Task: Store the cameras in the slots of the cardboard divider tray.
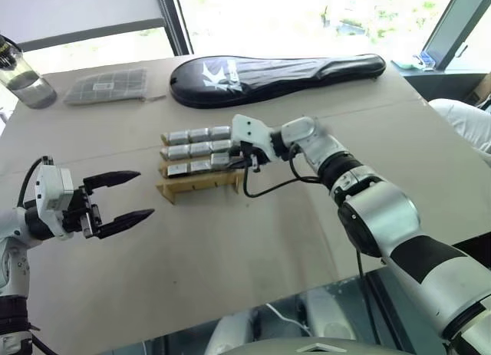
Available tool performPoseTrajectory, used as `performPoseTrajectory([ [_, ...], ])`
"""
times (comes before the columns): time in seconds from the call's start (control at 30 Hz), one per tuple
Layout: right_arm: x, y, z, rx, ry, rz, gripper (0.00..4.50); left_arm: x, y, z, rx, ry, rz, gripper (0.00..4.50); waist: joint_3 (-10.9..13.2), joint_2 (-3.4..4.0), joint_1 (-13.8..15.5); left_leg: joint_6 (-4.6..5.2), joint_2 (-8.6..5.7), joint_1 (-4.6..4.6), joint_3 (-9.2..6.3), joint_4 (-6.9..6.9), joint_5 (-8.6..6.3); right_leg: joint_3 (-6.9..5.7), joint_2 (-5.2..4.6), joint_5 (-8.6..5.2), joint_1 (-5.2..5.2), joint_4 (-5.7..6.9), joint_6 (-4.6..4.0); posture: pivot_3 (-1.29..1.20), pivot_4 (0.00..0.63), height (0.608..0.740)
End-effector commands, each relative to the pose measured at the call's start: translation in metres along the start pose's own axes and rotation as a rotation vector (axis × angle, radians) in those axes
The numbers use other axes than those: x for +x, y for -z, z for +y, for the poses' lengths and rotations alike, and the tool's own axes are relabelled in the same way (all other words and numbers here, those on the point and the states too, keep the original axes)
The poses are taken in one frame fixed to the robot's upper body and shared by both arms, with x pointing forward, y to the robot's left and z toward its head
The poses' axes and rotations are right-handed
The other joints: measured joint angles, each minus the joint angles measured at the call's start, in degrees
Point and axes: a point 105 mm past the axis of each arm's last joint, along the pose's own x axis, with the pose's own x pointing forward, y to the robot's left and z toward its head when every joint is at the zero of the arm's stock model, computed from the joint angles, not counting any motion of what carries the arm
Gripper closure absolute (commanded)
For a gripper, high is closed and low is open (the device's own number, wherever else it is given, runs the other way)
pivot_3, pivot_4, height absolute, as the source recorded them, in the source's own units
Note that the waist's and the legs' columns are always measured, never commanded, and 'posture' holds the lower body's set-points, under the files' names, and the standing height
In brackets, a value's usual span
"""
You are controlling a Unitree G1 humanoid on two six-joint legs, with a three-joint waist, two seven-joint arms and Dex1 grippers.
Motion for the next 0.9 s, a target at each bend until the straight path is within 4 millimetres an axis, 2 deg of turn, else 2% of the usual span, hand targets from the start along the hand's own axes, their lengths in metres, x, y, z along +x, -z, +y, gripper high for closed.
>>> performPoseTrajectory([
  [0.03,0.002,-0.012,0.001,-0.045,-0.029,-0.015,3.83,-0.006,-0.012,0.003,0.044,-0.026,-0.016,0.00,0.0,0.00,0.0,0.00,0.00,0.00,0.00,-0.01,0.00,0.00,0.00,0.00,0.00,0.00,0.00,0.00,0.150,0.740],
  [0.27,0.002,-0.009,-0.004,-0.034,0.011,0.005,3.83,-0.007,-0.013,0.004,0.047,-0.028,-0.013,0.00,0.0,0.00,0.0,0.00,0.00,0.00,0.00,-0.07,0.00,0.00,0.00,0.00,0.00,-0.01,0.00,0.00,0.150,0.740],
  [0.33,0.000,-0.009,-0.005,-0.024,0.015,0.005,2.80,-0.006,-0.014,0.004,0.048,-0.026,-0.013,0.00,0.0,0.01,0.0,0.00,0.00,0.01,0.00,-0.06,0.00,0.00,0.00,0.00,0.00,-0.01,0.00,0.00,0.150,0.740],
  [0.37,0.000,-0.008,-0.005,-0.019,0.013,0.006,2.50,-0.006,-0.014,0.005,0.048,-0.025,-0.013,0.00,0.0,0.01,0.0,0.00,0.00,0.01,0.00,-0.06,0.00,0.00,0.00,0.00,0.00,-0.01,0.00,0.00,0.150,0.740],
  [0.5,-0.004,-0.019,-0.014,-0.001,0.073,-0.050,0.84,-0.003,-0.015,0.007,0.049,-0.016,-0.014,0.00,0.0,0.00,0.0,0.00,0.00,0.00,-0.01,-0.04,0.00,-0.01,0.00,0.00,0.00,-0.01,0.00,0.00,0.150,0.740],
  [0.67,-0.020,-0.033,-0.021,-0.020,0.074,-0.141,0.84,-0.001,-0.016,0.007,0.048,-0.004,-0.016,0.00,0.0,0.00,-0.1,0.00,0.00,0.00,0.00,-0.03,0.00,-0.01,0.00,0.00,0.00,-0.01,0.00,0.00,0.150,0.740],
  [0.8,-0.035,-0.036,-0.020,0.004,0.045,-0.228,0.84,0.000,-0.016,0.004,0.041,0.000,-0.019,0.00,0.0,-0.01,0.0,0.00,0.00,-0.02,-0.02,-0.03,0.00,-0.01,-0.02,0.00,0.00,-0.02,0.00,0.00,0.150,0.740],
  [0.83,-0.051,-0.026,-0.015,0.009,0.041,-0.270,0.84,0.000,-0.012,0.001,0.024,-0.006,-0.020,0.00,0.0,-0.01,0.0,0.00,0.00,-0.01,-0.02,-0.03,0.00,-0.01,-0.02,0.00,0.00,-0.02,0.00,0.00,0.150,0.740],
  [0.9,-0.091,0.003,0.008,0.055,0.076,-0.326,0.84,0.001,-0.002,-0.005,-0.009,-0.043,-0.022,0.00,-0.2,-0.09,0.6,0.00,0.01,-0.02,-0.13,-0.10,0.00,-0.04,-0.01,0.00,0.07,-0.06,0.00,0.00,0.150,0.740],
])
